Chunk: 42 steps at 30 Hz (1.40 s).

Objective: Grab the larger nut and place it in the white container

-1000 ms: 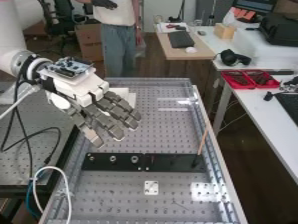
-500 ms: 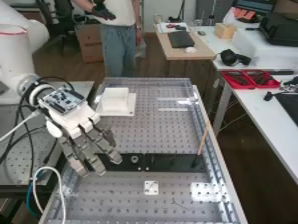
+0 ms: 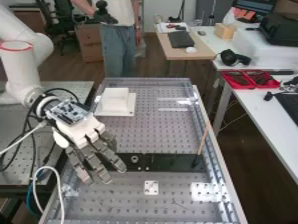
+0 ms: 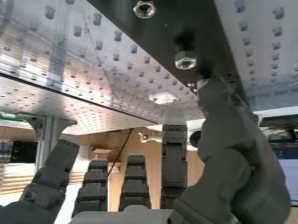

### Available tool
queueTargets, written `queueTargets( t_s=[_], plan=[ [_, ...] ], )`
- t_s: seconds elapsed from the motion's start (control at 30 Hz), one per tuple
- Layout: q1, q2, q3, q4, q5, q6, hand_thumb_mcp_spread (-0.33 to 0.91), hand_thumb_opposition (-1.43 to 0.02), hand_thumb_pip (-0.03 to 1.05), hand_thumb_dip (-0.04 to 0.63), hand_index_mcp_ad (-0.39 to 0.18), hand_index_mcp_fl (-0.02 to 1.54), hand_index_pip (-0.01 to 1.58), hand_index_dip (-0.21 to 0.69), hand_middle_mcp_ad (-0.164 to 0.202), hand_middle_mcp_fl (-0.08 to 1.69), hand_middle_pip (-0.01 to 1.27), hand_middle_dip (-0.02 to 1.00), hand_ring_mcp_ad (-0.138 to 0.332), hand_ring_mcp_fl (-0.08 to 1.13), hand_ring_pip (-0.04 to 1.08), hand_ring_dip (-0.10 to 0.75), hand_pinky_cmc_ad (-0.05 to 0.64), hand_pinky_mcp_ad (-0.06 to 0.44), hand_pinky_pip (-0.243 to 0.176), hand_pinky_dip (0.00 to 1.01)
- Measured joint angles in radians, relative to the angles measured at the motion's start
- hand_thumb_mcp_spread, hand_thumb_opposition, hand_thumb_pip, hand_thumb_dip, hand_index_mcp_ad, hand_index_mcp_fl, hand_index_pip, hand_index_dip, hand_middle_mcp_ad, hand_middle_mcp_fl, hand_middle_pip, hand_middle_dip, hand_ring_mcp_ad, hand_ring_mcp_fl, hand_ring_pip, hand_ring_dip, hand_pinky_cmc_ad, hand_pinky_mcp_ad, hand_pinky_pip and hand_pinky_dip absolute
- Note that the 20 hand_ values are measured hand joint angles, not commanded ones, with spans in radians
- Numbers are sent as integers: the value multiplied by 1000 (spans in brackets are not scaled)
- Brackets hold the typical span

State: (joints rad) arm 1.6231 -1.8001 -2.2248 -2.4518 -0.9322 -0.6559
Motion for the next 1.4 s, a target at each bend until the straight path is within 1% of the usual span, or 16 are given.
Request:
queueTargets(
  t_s=[0.1, 0.17, 0.27, 0.33, 0.47, 0.5, 0.63, 0.8, 0.87, 0.93, 1.0, 1.27, 1.33, 1.37, 1.4],
  plan=[
    [-9, -10, 4, 4, -16, -15, 340, -845, 682, 190, -119, 0, 1553, 143, 73, 16, 131, 237, 195, 2, 87, 143, 393, 328, -106, 557],
    [-17, -17, 7, 7, -32, -31, 342, -845, 682, 190, -120, 0, 1553, 143, 73, 16, 131, 237, 183, 5, 87, 143, 393, 328, -106, 560],
    [-25, -26, 9, 13, -51, -56, 340, -850, 682, 206, -120, 0, 1553, 143, 73, 16, 131, 237, 180, 5, 87, 143, 391, 328, -106, 525],
    [-33, -37, 11, 19, -70, -73, 356, -860, 689, 206, -127, 0, 1550, 143, 68, 16, 131, 237, 176, 5, 87, 140, 389, 309, -106, 525],
    [-43, -47, 12, 28, -92, -86, 354, -860, 696, 206, -126, 0, 1550, 143, 72, 16, 131, 237, 182, 2, 87, 143, 393, 309, -106, 510],
    [-45, -48, 12, 32, -97, -91, 354, -862, 696, 220, -129, 0, 1550, 143, 72, 16, 131, 237, 176, 2, 87, 143, 393, 309, -106, 510],
    [-52, -54, 8, 54, -115, -104, 374, -862, 703, 220, -129, 0, 1550, 143, 68, 16, 131, 237, 164, 5, 87, 143, 387, 312, -106, 510],
    [-55, -59, -3, 92, -120, -110, 370, -862, 719, 218, -131, 0, 1550, 143, 66, 16, 131, 237, 164, 5, 87, 143, 384, 312, -106, 510],
    [-54, -63, -6, 102, -119, -111, 370, -862, 721, 237, -131, 0, 1553, 143, 70, 16, 131, 237, 164, 5, 93, 143, 384, 312, -106, 510],
    [-51, -68, -10, 117, -116, -111, 370, -862, 721, 237, -131, 0, 1550, 138, 70, 16, 131, 237, 164, 9, 87, 143, 384, 309, -106, 510],
    [-48, -72, -12, 126, -111, -109, 370, -862, 721, 237, -131, 0, 1550, 138, 66, 16, 131, 237, 164, 9, 106, 143, 382, 309, -106, 510],
    [-32, -81, -23, 155, -71, -88, 370, -862, 721, 237, -124, 0, 1550, 138, 70, 16, 131, 237, 164, 5, 120, 143, 380, 312, -106, 513],
    [-26, -86, -23, 160, -60, -78, 368, -862, 721, 237, -124, 0, 1550, 138, 70, 19, 131, 237, 166, 5, 124, 143, 379, 309, -106, 529],
    [-25, -87, -23, 161, -58, -76, 367, -860, 728, 237, -126, 0, 1550, 138, 70, 19, 131, 237, 166, 7, 126, 140, 379, 312, -106, 524],
    [-23, -89, -23, 163, -52, -73, 361, -860, 744, 236, -124, 0, 1550, 138, 70, 16, 131, 237, 164, 5, 124, 140, 380, 309, -106, 539]
  ],
)
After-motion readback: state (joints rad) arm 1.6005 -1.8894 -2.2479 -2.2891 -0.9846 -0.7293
